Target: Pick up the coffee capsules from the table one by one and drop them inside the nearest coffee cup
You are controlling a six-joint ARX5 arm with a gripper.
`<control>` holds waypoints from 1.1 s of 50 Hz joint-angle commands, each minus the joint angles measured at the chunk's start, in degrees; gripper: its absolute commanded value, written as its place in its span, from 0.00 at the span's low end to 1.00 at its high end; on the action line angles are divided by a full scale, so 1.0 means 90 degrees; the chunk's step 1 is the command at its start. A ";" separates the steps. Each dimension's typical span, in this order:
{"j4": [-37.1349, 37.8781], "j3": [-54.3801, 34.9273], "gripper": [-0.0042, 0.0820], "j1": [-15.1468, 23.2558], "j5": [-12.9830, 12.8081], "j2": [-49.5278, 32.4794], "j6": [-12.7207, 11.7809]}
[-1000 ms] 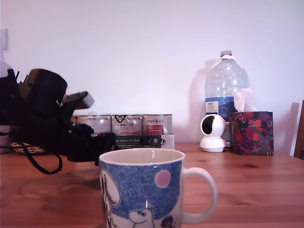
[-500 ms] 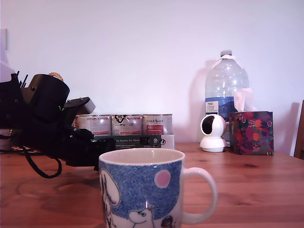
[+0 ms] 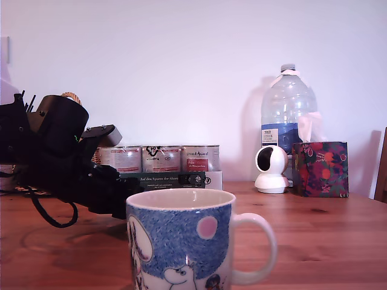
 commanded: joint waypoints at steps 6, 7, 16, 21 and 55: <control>-0.0163 0.0051 0.22 -0.0027 0.0109 0.0027 0.0024; -0.0194 0.0051 0.22 -0.0027 0.0143 -0.0002 0.0024; -0.0663 0.0049 0.22 -0.0027 0.0243 -0.0432 0.0029; -0.0991 0.0039 0.22 -0.0027 0.0418 -0.0687 0.0034; -0.2560 -0.0850 0.22 -0.0007 0.1158 -0.2533 0.0478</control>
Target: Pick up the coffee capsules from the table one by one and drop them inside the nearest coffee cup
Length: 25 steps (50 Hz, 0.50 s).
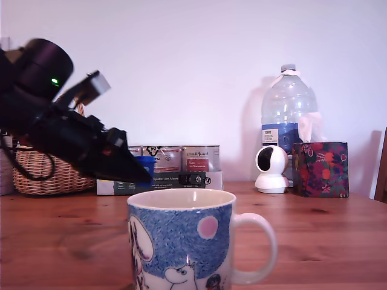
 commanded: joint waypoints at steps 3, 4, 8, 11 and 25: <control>0.0097 -0.0452 0.22 -0.0007 0.0010 -0.0291 0.0068; 0.0100 -0.0495 0.22 -0.0007 0.0012 -0.0347 0.0066; 0.0121 -0.0748 0.22 -0.0010 0.0012 -0.0614 0.0027; 0.0134 -0.0918 0.22 -0.0010 0.0017 -0.0818 -0.0075; 0.0138 -0.1559 0.22 -0.0015 0.0066 -0.1770 -0.0461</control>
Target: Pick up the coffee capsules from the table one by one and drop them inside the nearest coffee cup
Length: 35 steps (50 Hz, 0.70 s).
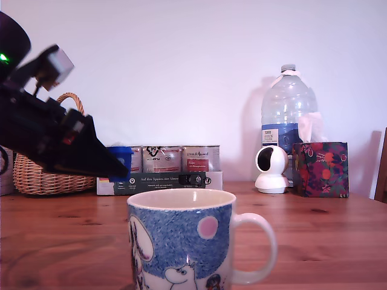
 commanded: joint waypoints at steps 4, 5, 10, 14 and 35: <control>0.0070 -0.0391 0.22 -0.0024 0.0056 -0.0459 -0.0279; 0.0068 -0.0435 0.22 -0.0024 0.0058 -0.0534 -0.0299; 0.0041 -0.0612 0.22 -0.0029 0.0124 -0.0835 -0.0430; 0.0027 -0.0758 0.22 -0.0029 0.0155 -0.1069 -0.0483; -0.0814 -0.0979 0.22 -0.0449 0.0272 -0.2166 -0.0629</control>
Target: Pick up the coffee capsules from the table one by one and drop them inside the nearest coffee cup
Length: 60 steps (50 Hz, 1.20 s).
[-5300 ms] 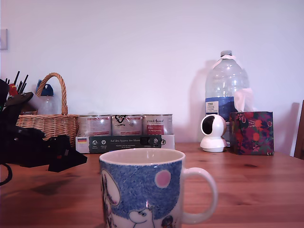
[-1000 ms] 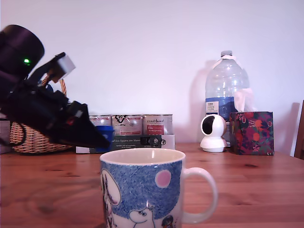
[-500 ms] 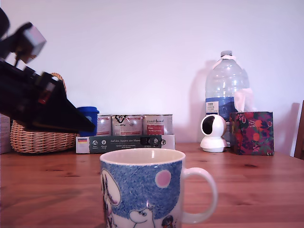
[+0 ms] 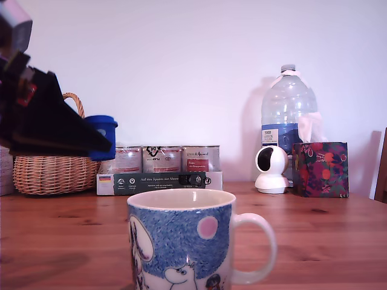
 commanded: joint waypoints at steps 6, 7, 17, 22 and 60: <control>-0.0231 -0.0119 0.22 -0.0313 0.0024 -0.0342 -0.0017; -0.0267 -0.0119 0.22 -0.0345 0.0024 -0.0374 -0.0015; -0.0590 -0.0119 0.22 -0.0680 -0.0058 -0.0418 -0.0007; -0.0648 -0.0119 0.22 -0.0845 -0.0131 -0.0423 -0.0010; -0.1018 -0.0017 0.22 -0.2198 -0.0612 -0.0692 -0.0182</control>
